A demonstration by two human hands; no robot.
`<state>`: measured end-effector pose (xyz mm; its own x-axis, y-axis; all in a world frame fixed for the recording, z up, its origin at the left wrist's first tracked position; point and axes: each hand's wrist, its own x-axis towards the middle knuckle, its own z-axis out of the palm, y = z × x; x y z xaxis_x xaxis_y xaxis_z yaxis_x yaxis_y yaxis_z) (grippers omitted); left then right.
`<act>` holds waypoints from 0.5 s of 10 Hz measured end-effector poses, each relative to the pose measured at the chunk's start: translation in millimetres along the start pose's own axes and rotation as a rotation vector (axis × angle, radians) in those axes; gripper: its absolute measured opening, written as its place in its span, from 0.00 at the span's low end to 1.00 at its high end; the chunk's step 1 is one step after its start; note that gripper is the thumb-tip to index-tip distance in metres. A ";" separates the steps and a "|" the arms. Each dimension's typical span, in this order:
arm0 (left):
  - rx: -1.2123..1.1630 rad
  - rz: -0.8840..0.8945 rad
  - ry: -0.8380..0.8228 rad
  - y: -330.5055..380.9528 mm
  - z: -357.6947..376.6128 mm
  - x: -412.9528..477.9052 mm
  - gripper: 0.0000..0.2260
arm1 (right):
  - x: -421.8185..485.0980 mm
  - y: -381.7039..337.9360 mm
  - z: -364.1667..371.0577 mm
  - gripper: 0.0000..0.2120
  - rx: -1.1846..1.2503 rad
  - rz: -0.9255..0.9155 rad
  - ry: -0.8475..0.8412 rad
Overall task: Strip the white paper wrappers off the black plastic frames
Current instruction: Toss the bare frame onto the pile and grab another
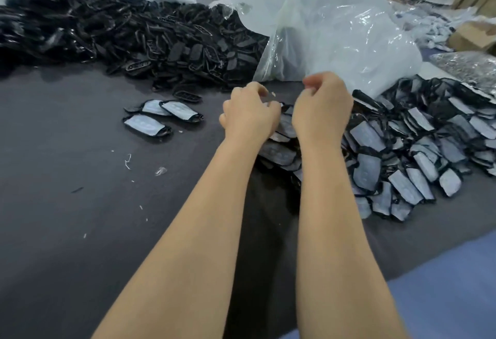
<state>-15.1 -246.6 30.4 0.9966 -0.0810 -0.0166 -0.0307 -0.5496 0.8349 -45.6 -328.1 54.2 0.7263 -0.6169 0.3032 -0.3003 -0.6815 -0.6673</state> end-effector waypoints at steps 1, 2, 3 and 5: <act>-0.111 -0.011 0.043 -1.1 -7.2 6.6 0.14 | 19.6 -18.5 14.0 0.17 -0.132 0.055 -0.199; -0.037 -0.009 0.001 -2.6 -6.1 17.1 0.17 | 43.0 -22.6 33.6 0.17 -0.287 0.039 -0.351; 0.117 0.056 -0.122 -3.5 3.1 24.5 0.16 | 45.4 -25.0 38.1 0.18 -0.307 0.084 -0.436; 0.338 0.106 -0.152 -5.3 12.6 31.0 0.13 | 46.9 -12.9 37.4 0.16 -0.344 0.093 -0.476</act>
<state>15.1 -256.7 18.6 0.9646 -0.2605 -0.0420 -0.1822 -0.7727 0.6080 15.5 -333.5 51.6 0.8607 -0.4902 -0.1374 -0.5016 -0.7703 -0.3938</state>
